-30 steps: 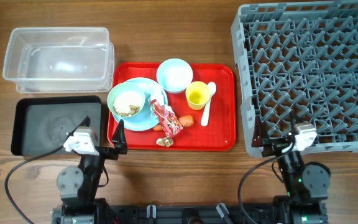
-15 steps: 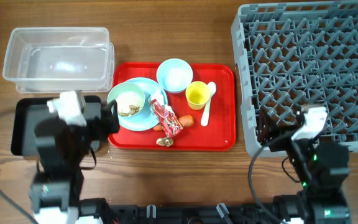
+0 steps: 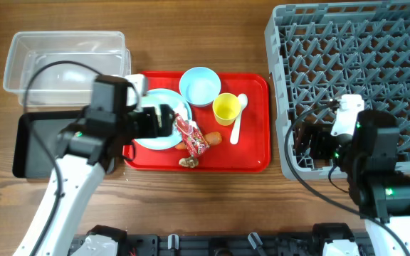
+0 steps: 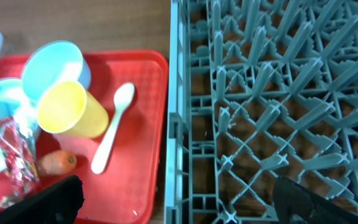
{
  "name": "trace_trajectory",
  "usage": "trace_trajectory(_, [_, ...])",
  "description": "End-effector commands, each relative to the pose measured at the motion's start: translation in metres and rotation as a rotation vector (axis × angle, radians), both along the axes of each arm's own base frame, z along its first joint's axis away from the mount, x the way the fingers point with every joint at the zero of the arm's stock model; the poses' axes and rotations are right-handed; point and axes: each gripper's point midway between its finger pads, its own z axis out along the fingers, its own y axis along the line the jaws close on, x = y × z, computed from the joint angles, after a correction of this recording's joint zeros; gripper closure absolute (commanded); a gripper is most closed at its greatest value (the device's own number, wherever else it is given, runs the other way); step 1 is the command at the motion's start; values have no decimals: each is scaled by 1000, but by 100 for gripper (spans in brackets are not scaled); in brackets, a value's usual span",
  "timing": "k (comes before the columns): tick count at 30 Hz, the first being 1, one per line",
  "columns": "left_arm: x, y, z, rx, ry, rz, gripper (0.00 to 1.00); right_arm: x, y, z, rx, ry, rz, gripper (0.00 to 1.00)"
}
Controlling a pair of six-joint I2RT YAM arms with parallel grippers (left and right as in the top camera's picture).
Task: Sort waste into correct bins and load items into the dishwasher rack
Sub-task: 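Reach the left gripper to the red snack wrapper and grasp it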
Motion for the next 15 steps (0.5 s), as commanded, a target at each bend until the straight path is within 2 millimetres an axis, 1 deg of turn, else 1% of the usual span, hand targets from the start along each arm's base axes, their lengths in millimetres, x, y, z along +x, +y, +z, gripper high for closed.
trace_trajectory(1, [-3,-22,-6,-23,43,-37,0,5,-3,5,-33,-8,6,0])
trace_trajectory(3, [-3,-30,-12,-24,63,-47,0,7,-3,7,-34,-17,6,0])
trace_trajectory(8, [12,-36,-26,-77,112,50,0,7,-3,6,-34,-17,6,0])
trace_trajectory(11, [15,-37,-42,-77,168,84,0,7,-3,6,-34,-16,6,0])
trace_trajectory(15, [12,-43,-73,-65,278,104,0,7,-3,6,-33,-16,7,0])
